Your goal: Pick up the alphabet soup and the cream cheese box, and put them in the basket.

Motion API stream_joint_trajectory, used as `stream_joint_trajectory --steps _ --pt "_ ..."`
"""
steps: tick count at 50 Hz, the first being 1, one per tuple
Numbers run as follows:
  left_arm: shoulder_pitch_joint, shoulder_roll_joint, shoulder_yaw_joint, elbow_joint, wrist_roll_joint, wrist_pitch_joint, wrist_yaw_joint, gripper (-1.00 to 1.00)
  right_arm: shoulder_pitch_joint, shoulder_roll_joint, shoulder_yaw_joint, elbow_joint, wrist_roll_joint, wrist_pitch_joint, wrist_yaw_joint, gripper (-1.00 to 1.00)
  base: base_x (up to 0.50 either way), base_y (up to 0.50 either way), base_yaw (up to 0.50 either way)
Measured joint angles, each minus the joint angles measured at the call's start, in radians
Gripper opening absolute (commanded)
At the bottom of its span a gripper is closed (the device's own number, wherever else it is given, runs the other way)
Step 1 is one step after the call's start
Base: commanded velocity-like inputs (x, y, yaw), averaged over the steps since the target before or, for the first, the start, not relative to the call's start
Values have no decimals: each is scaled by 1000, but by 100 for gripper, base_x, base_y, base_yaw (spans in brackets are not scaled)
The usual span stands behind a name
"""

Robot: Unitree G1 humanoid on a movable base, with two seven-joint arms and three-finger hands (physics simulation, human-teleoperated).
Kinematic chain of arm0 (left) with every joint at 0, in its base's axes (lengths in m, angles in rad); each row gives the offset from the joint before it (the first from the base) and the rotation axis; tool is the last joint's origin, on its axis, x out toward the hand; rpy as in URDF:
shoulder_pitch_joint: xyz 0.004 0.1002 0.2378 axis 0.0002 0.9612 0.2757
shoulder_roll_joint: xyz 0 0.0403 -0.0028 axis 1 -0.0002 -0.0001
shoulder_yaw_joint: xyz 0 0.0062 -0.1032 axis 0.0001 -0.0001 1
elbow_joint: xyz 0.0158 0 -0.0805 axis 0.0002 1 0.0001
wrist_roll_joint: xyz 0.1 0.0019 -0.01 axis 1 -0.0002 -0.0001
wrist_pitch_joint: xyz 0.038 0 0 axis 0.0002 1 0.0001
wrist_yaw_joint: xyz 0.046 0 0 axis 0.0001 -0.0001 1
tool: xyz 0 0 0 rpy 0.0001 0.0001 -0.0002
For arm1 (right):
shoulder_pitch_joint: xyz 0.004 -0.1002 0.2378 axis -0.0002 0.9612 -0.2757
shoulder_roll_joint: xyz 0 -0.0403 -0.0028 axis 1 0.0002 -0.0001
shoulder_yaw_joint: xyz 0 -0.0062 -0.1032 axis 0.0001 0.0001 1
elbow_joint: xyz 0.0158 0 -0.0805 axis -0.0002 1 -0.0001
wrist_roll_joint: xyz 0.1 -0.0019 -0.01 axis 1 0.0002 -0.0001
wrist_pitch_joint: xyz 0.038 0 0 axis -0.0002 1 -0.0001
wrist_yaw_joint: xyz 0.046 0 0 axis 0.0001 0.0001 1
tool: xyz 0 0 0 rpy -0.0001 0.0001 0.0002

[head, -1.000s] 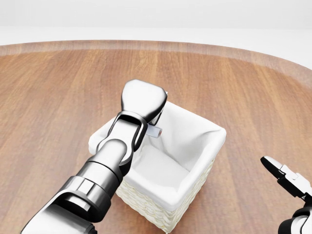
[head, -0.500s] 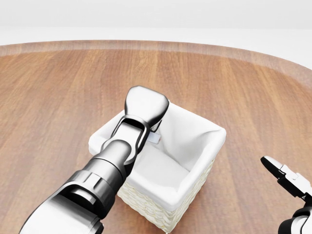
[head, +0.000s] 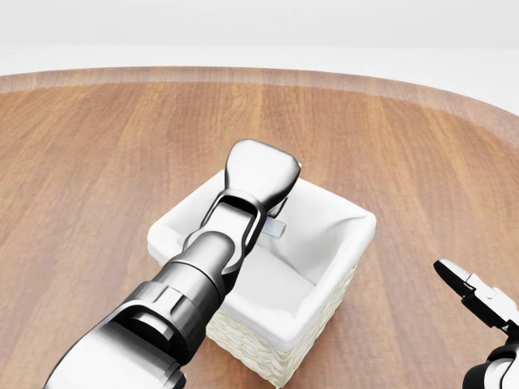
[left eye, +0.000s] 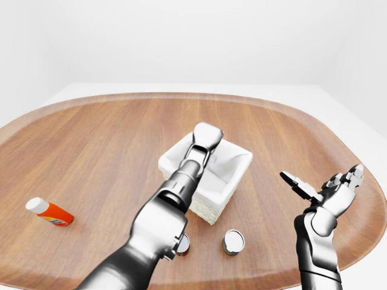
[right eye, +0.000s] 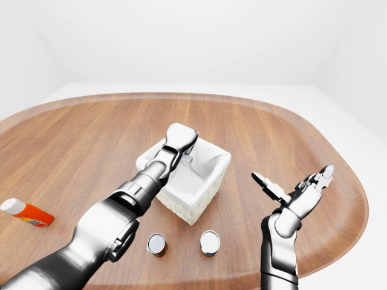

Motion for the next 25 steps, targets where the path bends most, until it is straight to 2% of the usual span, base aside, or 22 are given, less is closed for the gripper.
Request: stream_joint_trajectory --steps 1,2,25 --pt "1 -2 -1 0 0 0 0 -53 0 0 0 0 0 0 0 100 0 0 0" --pt "1 -3 -1 1 0 0 2 100 0 0 0 0 0 0 0 100 0 0 0" --pt "-15 10 5 -8 -17 0 37 100 0 0 0 2 0 0 0 100 0 0 0"
